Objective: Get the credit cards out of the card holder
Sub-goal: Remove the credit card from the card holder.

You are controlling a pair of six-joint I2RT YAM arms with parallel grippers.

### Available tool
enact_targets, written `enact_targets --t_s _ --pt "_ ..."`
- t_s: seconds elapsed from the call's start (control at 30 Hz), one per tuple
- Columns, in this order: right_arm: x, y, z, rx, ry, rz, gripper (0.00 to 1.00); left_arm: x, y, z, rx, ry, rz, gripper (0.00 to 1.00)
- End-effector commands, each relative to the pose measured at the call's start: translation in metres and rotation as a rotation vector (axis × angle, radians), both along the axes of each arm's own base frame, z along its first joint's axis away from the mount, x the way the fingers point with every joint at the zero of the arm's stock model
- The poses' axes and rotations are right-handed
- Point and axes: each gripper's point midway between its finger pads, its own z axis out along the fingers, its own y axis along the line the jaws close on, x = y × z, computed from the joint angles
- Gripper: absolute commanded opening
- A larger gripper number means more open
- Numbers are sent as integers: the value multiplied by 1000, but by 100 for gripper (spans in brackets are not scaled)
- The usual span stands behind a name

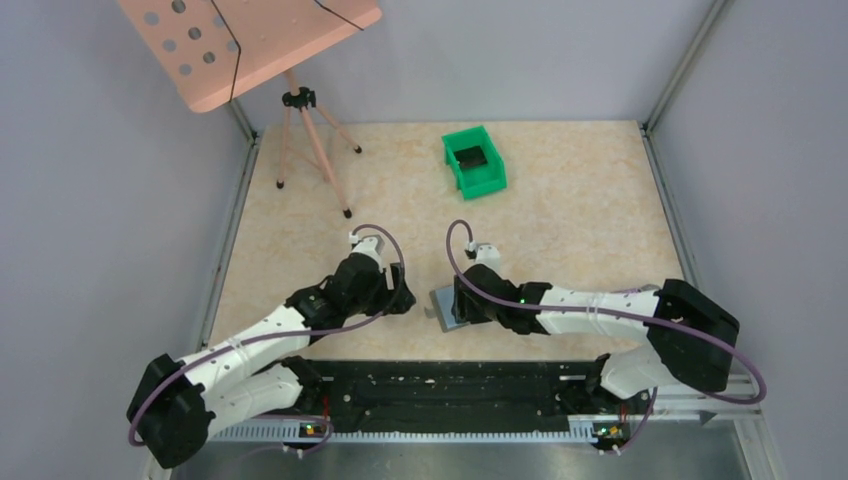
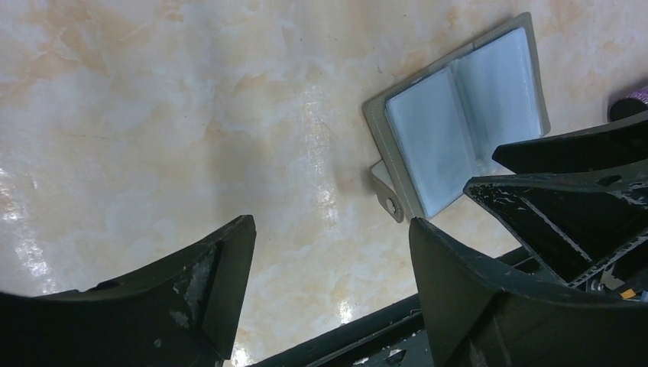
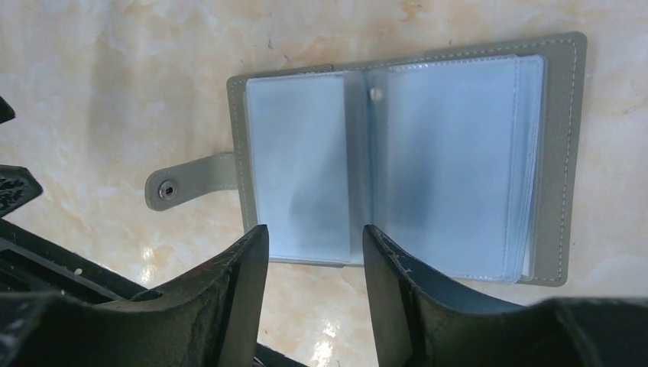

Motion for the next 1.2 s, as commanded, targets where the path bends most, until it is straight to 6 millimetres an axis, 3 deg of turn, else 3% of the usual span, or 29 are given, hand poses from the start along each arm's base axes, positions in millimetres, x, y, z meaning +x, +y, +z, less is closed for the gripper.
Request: enact_targets --t_s 0.0,0.17,0.33,0.6,0.73,1.0,1.17 --pt "12 15 19 -2 -66 30 52 14 5 27 -44 -105 70 80" --pt "13 23 11 -74 -70 46 61 15 25 48 -45 -192 130 83" --pt "16 27 3 -188 -94 40 64 12 32 65 -80 -241 151 84" --pt "14 24 -20 -307 -76 36 64 8 32 63 -86 -227 142 84" --pt "14 23 -22 -314 -75 29 58 7 30 64 -96 -225 134 84" --pt "14 27 -19 -283 -80 24 35 6 28 65 -102 -225 125 84" --pt "12 38 -6 -187 -86 33 23 3 25 62 -116 -205 111 83"
